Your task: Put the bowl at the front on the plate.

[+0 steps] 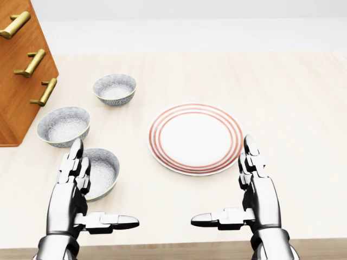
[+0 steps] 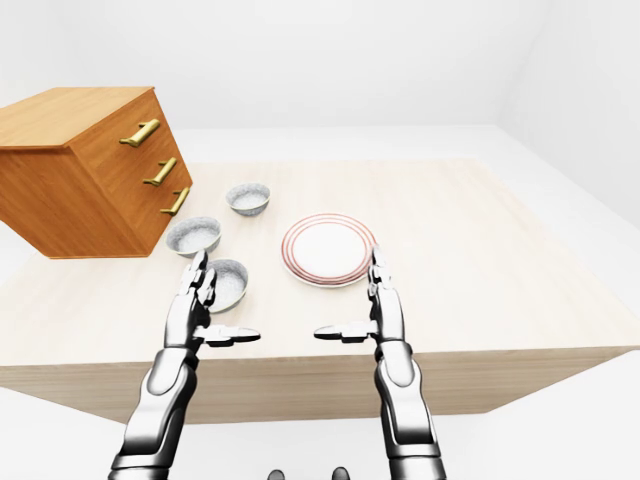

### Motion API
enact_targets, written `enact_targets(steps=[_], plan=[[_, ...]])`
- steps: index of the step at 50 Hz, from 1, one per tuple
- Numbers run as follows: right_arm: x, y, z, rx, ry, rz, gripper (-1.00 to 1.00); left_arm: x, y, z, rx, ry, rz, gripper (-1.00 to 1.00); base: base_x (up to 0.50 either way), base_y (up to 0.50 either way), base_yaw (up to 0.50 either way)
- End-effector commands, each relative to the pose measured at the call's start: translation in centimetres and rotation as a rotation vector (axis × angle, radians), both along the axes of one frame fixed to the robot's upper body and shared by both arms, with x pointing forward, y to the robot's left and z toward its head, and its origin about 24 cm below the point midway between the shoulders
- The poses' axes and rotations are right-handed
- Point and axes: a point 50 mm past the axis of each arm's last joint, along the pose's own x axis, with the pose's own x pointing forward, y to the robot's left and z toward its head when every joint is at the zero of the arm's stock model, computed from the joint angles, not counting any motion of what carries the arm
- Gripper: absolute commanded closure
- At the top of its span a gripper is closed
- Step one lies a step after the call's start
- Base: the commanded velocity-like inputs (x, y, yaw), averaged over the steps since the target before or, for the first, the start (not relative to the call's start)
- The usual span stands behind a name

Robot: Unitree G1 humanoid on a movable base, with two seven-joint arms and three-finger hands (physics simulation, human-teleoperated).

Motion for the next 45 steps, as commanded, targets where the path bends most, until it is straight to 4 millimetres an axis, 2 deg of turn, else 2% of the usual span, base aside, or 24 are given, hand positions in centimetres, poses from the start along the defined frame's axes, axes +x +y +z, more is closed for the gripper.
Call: enact_targets(steps=[1,7,12,13,21,22,28,33,42,45], plan=[[0.0,-0.8,-0.1,0.008,-0.001,-0.003,-1.0,0.0,1.0,0.2,-0.01,-0.013,0.021,-1.0,0.0,0.0,0.0],[0.0,-0.8,-0.1,0.011,-0.002,-0.004,-1.0,0.1,2.0,0.8,-0.034,-0.066,0.118,-1.0,0.0,0.0,0.0],[0.0,-0.8,-0.1,0.012,-0.001,-0.004,-1.0,0.0,4.1,2.1,-0.107,-0.091,0.271,-1.0,0.0,0.0,0.0],[0.0,-0.8,0.0,0.012,0.0,-0.006,-1.0,0.1,4.9,2.1,-0.074,-0.1,0.354,-1.0,0.0,0.0,0.0],[0.0,-0.8,-0.1,0.01,0.004,-0.006,-1.0,-1.1,6.8,2.7,-0.063,-0.115,0.508,-1.0,0.0,0.0,0.0],[0.0,-0.7,0.0,0.005,0.005,-0.005,-1.0,-1.4,7.7,2.8,-0.018,-0.136,0.604,-1.0,0.0,0.0,0.0],[0.0,-0.7,-0.1,0.007,0.007,-0.005,-1.0,-2.0,9.9,2.8,-0.101,-0.089,0.757,-1.0,0.0,0.0,0.0],[0.0,-0.8,-0.2,0.01,0.006,-0.003,-1.0,-3.6,11.8,3.3,-0.151,-0.157,0.879,-1.0,0.0,0.0,0.0],[0.0,-0.8,-0.2,0.007,0.007,-0.002,-1.0,-4.3,13.2,2.8,-0.11,-0.118,0.939,-1.0,0.0,0.0,0.0],[0.0,-0.8,-0.2,0.008,0.005,-0.004,-1.0,-4.6,13.8,2.6,-0.147,-0.105,0.956,-1.0,0.0,0.0,0.0]])
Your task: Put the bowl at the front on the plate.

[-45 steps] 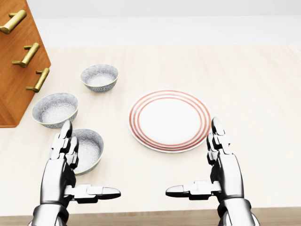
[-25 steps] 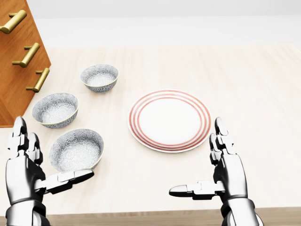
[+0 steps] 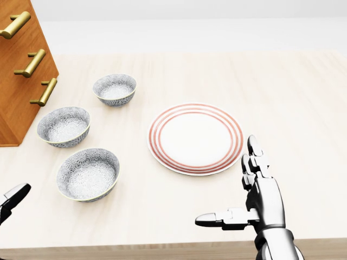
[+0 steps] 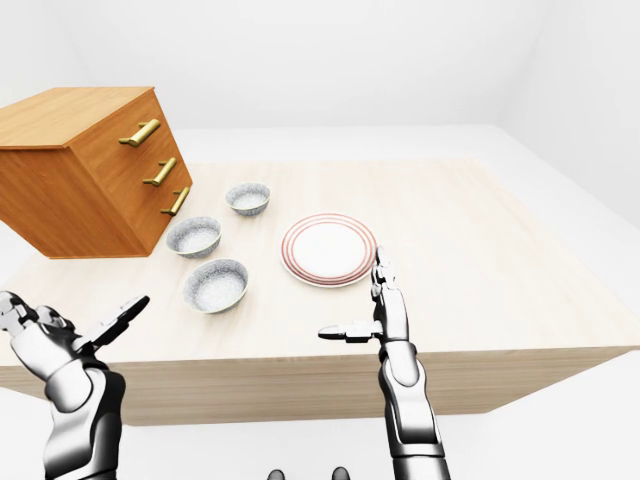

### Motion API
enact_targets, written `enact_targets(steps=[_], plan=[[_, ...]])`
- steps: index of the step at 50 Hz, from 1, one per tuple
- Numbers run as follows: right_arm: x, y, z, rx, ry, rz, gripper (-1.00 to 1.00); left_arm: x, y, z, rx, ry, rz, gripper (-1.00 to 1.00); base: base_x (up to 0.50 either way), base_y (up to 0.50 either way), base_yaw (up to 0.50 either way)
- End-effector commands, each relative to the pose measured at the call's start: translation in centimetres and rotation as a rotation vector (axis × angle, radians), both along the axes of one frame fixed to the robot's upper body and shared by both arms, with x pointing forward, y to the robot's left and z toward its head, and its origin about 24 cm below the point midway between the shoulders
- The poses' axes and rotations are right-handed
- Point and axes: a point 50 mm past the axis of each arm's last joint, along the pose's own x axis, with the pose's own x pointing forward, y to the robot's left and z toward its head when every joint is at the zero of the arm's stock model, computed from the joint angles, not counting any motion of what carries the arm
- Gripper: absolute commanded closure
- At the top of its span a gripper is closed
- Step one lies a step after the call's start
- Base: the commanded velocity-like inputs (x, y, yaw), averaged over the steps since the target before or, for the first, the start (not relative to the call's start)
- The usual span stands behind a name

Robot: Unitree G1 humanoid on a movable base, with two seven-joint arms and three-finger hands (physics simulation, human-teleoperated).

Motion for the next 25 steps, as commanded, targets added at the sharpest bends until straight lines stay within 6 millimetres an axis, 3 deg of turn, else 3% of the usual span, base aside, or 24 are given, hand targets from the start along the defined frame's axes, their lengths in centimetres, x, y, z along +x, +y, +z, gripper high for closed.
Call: enact_targets(steps=[1,4,14,25], plan=[[0.0,0.0,0.0,-0.001,-0.001,-0.001,-1.0,-1.1,2.3,-0.3,-0.043,0.01,0.082,-1.0,0.0,0.0,0.0],[0.0,-0.1,-0.1,0.0,-0.002,-0.001,-1.0,-1.7,3.0,0.0,-0.019,-0.067,0.126,-1.0,0.0,0.0,0.0],[-0.1,0.0,0.0,-0.006,-0.001,-0.004,-1.0,-2.1,4.6,-1.8,-0.1,0.032,0.158,-1.0,0.0,0.0,0.0],[0.0,-0.2,0.0,-0.004,-0.002,-0.014,-1.0,-2.2,4.6,-1.9,-0.093,0.049,0.152,-1.0,0.0,0.0,0.0]])
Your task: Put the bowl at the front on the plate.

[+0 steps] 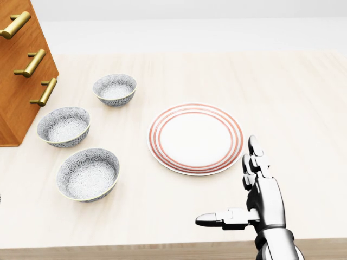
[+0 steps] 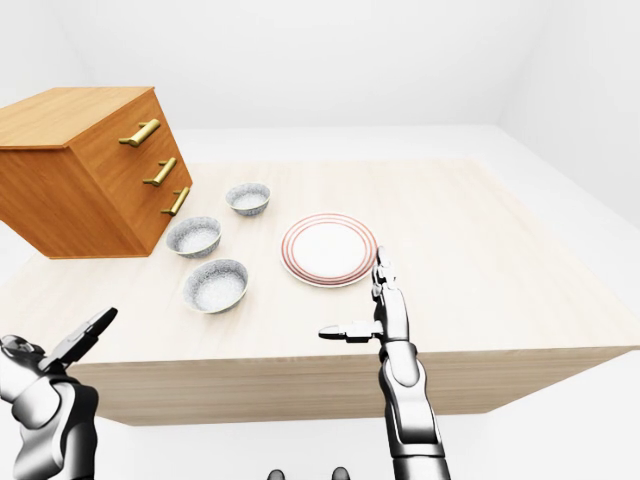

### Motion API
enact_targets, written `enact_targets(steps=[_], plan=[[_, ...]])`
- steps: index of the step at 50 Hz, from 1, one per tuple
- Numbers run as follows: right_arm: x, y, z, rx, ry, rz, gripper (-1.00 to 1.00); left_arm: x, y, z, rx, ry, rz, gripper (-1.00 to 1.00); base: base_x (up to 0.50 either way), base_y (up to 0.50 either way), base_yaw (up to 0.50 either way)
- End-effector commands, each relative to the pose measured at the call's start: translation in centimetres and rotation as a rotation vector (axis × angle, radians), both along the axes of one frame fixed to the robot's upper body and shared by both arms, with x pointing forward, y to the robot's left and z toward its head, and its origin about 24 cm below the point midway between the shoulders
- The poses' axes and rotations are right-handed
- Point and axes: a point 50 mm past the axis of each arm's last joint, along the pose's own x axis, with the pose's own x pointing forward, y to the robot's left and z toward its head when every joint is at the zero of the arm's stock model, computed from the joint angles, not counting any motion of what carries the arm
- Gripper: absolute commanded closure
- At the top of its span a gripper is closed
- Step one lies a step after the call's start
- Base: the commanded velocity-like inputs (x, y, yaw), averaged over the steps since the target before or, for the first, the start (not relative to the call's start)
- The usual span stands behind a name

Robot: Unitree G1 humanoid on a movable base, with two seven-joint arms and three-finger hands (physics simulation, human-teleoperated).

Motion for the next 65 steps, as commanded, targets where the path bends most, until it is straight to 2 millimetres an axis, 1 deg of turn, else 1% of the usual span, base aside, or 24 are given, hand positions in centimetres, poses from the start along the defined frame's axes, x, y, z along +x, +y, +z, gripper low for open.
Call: enact_targets(steps=[1,7,10,39,42,48,52,53,56,59,61,65], plan=[[0.0,-0.1,0.1,0.001,-0.001,-0.009,-1.0,-0.4,0.6,-0.4,-0.021,0.013,0.018,-1.0,0.0,0.0,0.0],[-0.1,-0.1,0.2,-0.006,-0.001,-0.012,-1.0,-0.4,0.5,-0.5,-0.025,0.026,0.015,-1.0,0.0,0.0,0.0],[0.0,0.1,-0.1,-0.023,0.042,-0.006,-1.0,-0.4,0.5,-0.4,-0.025,0.025,0.015,-1.0,0.0,0.0,0.0],[0.1,0.1,-0.1,-0.021,0.032,-0.007,-1.0,-0.4,0.5,-0.4,-0.024,0.023,0.016,-1.0,0.0,0.0,0.0],[-0.1,0.1,0.2,-0.019,0.009,0.0,-1.0,-1.2,0.3,-0.2,-0.004,0.011,0.026,-1.0,0.0,0.0,0.0],[-0.1,0.2,0.3,-0.017,-0.001,0.007,-1.0,-0.9,0.3,-0.1,0.011,0.029,0.023,-1.0,0.0,0.0,0.0],[-0.2,0.3,0.5,-0.018,-0.002,0.011,-1.0,-1.2,0.3,0.3,0.001,0.036,0.021,-1.0,0.0,0.0,0.0],[-0.2,0.3,0.4,-0.015,-0.005,0.018,-1.0,-1.5,0.3,0.7,-0.002,0.029,0.023,-1.0,0.16,0.0,0.0],[-0.3,0.3,0.4,-0.017,-0.013,0.025,-1.0,-1.7,0.4,1.1,0.005,0.011,0.032,-1.0,0.37,0.0,0.0],[-0.2,0.4,0.3,-0.025,-0.005,0.025,-1.0,-1.1,0.3,0.6,-0.004,0.034,0.027,-1.0,0.5,0.0,0.0],[-0.2,0.4,0.4,-0.026,-0.005,0.025,-1.0,-1.3,0.3,0.9,0.004,0.024,0.027,-1.0,0.5,0.0,0.0],[-0.2,0.4,0.4,-0.024,-0.006,0.024,-1.0,-1.1,0.3,0.6,-0.001,0.037,0.024,-1.0,0.5,0.0,0.0]])
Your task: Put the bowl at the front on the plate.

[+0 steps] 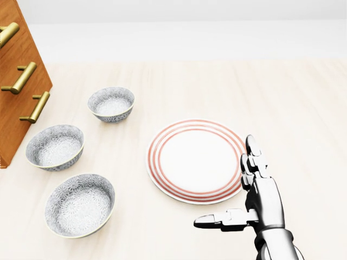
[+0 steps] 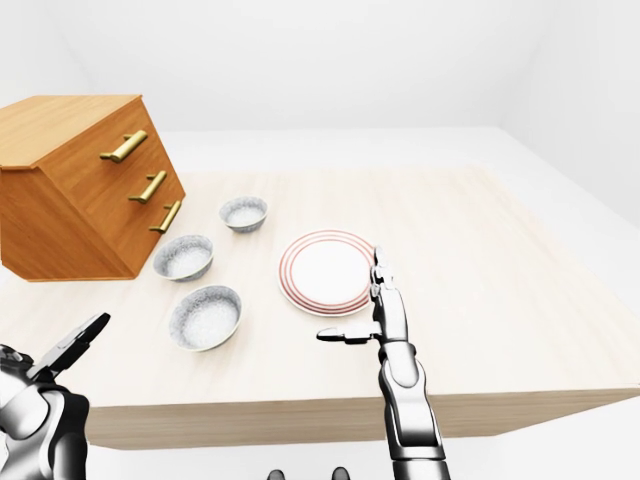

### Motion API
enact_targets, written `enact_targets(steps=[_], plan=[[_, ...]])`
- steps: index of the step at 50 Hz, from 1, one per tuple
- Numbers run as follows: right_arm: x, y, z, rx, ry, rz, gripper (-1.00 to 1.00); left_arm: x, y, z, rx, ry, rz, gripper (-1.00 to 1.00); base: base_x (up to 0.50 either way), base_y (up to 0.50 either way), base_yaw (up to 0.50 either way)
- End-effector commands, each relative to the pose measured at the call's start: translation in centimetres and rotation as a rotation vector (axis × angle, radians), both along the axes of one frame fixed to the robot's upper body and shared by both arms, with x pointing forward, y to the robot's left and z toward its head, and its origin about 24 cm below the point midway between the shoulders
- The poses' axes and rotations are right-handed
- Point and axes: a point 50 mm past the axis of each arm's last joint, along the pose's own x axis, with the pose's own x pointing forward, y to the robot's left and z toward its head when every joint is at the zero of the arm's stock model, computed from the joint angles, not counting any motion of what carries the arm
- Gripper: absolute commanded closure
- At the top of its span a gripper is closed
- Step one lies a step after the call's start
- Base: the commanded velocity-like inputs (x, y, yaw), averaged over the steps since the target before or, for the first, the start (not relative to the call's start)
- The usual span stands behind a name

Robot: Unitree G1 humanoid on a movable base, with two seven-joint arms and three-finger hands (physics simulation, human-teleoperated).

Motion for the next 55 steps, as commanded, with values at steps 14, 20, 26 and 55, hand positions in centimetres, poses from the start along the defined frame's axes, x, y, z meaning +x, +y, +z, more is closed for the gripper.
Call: enact_targets(steps=[14,20,26,55], plan=[[0.0,0.1,0.0,-0.004,-0.006,0.006,-1.0,0.4,-0.1,-0.2,0.006,0.011,-0.006,-1.0,0.5,0.0,0.0],[0.0,0.0,0.0,-0.002,-0.005,0.003,-1.0,0.3,-0.1,-0.1,0.01,0.011,-0.006,-1.0,0.5,0.0,0.0],[-0.1,4.0,6.6,-0.44,-0.255,0.095,-1.0,0.1,0.0,-0.1,-0.006,0.005,-0.002,-1.0,0.36,0.0,0.0],[0.2,10.4,13.0,-1.142,-0.416,0.317,-1.0,0.2,-0.1,-0.2,-0.008,0.011,-0.003,-1.0,0.0,0.0,0.0]])
